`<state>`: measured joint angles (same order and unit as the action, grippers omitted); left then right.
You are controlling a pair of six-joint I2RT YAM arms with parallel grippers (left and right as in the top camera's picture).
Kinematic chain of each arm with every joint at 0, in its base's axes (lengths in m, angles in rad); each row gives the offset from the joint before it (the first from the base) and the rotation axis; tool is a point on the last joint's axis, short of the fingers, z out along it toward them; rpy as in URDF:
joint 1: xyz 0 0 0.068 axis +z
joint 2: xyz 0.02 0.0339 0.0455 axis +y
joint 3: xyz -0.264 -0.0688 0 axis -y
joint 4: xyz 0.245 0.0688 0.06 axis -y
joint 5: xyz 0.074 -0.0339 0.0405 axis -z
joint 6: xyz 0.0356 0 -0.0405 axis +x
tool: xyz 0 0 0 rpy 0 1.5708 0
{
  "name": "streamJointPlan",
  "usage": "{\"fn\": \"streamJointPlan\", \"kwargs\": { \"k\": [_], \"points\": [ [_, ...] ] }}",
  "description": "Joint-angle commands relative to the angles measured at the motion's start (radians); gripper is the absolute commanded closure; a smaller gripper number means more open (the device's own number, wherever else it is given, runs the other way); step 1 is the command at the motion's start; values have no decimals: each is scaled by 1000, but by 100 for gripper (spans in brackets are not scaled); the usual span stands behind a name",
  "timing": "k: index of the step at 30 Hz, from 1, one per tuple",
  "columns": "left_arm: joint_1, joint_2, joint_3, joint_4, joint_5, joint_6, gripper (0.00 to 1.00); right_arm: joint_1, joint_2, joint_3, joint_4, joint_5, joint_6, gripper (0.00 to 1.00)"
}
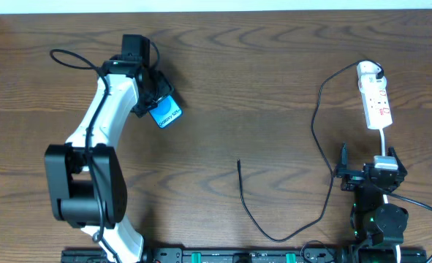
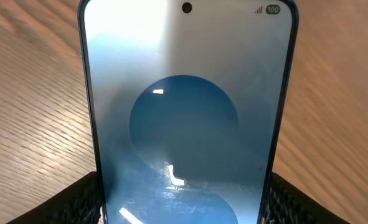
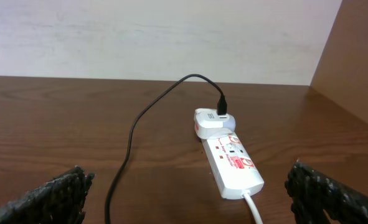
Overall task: Plug charger to phone and switch on socket
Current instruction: 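Lift the phone upright with the left gripper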
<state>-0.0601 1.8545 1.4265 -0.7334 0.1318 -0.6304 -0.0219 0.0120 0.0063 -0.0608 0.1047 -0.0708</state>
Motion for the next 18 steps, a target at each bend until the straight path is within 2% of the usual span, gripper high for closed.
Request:
{"fn": "streamJointPlan", "kwargs": {
  "k": [1, 9, 18],
  "points": [
    [8, -65, 0, -1, 130, 7, 93, 3, -5, -1, -3, 1, -13, 1],
    [34, -99, 0, 6, 414, -23, 93, 3, -5, -1, -3, 1, -13, 1],
    [66, -99, 0, 18, 771, -138, 93, 3, -5, -1, -3, 1, -13, 1]
  ]
}}
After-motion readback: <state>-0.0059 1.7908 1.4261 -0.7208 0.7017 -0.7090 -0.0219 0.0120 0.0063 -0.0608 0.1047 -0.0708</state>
